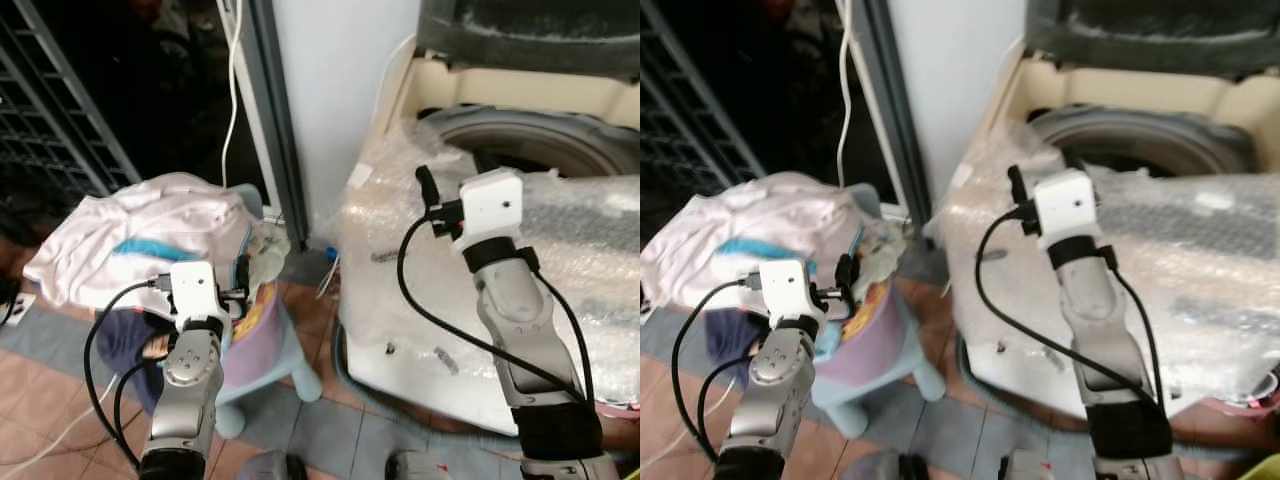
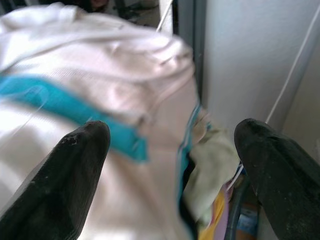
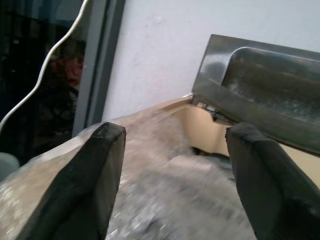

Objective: Clothes washing

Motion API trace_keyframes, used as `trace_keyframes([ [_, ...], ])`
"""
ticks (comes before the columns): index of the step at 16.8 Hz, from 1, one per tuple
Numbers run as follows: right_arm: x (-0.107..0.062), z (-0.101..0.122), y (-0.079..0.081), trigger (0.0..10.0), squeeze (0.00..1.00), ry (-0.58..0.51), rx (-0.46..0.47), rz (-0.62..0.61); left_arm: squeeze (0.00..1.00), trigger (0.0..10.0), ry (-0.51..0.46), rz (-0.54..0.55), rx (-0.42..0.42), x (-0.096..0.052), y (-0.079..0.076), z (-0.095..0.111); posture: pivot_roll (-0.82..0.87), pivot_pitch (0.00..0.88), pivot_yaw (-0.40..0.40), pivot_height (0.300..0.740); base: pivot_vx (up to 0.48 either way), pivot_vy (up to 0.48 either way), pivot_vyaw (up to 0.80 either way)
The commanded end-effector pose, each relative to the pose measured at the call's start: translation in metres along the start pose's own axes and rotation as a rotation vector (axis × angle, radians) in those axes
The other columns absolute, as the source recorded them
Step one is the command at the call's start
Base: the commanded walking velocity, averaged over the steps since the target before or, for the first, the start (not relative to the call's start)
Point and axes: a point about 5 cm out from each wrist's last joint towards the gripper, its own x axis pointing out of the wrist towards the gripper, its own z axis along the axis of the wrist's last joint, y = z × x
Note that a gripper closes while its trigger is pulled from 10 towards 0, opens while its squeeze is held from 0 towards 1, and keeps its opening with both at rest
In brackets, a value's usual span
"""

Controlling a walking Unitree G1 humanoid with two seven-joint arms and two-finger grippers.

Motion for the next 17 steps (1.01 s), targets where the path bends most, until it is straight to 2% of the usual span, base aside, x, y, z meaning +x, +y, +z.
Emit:
trace_keyframes([
  [1, 0.0, 0.0, 0.001, 10.0, 1.0, 0.002, 0.012, 0.007, 0.0, 10.0, 0.008, 0.008, 0.02, -0.002, 0.005, -0.003, -0.11, 0.0, 0.122, 0.74, -0.386, 0.0, 0.0],
  [6, -0.003, -0.004, 0.011, 10.0, 1.0, 0.021, 0.029, 0.048, 0.0, 10.0, 0.006, 0.01, 0.023, -0.001, 0.005, -0.003, -0.11, 0.0, 0.125, 0.74, -0.386, 0.0, 0.0],
  [7, -0.004, -0.007, 0.014, 10.0, 0.42, 0.045, 0.031, 0.058, 0.0, 10.0, 0.005, 0.014, 0.025, -0.001, 0.005, -0.002, -0.11, 0.0, 0.125, 0.74, 0.0, 0.0, 0.0],
  [8, -0.006, -0.014, 0.013, 10.0, 0.0, 0.085, 0.043, 0.035, 0.0, 10.0, -0.007, 0.032, 0.015, -0.001, 0.007, -0.001, -0.1, 0.0, 0.124, 0.74, 0.0, 0.0, 0.0],
  [11, -0.006, -0.019, 0.013, 10.0, 0.0, 0.129, 0.126, 0.022, 0.0, 10.0, -0.003, 0.065, 0.003, -0.001, 0.011, -0.001, -0.1, 0.0, 0.124, 0.74, 0.0, 0.0, 0.0],
  [13, -0.006, -0.02, 0.015, 10.0, 0.0, 0.147, 0.123, 0.026, 0.0, 10.0, -0.001, 0.079, 0.016, 0.001, 0.013, -0.001, -0.1, 0.0, 0.124, 0.74, 0.0, 0.0, 0.0],
  [14, -0.008, -0.023, 0.017, 10.0, 0.0, 0.159, 0.149, 0.044, 0.0, 10.0, -0.008, 0.08, 0.023, 0.002, 0.013, 0.0, -0.1, 0.0, 0.122, 0.74, 0.0, 0.0, 0.0],
  [15, -0.014, -0.028, 0.017, 10.0, 0.0, 0.154, 0.173, 0.035, 0.0, 10.0, -0.009, 0.084, 0.023, 0.002, 0.014, 0.001, -0.1, 0.0, 0.121, 0.74, 0.0, 0.0, 0.0],
  [17, -0.027, -0.045, 0.023, 10.0, 0.0, 0.207, 0.128, 0.021, 0.0, 10.0, -0.008, 0.093, 0.022, 0.002, 0.018, 0.0, -0.09, 0.0, 0.12, 0.74, 0.0, 0.0, 0.0],
])
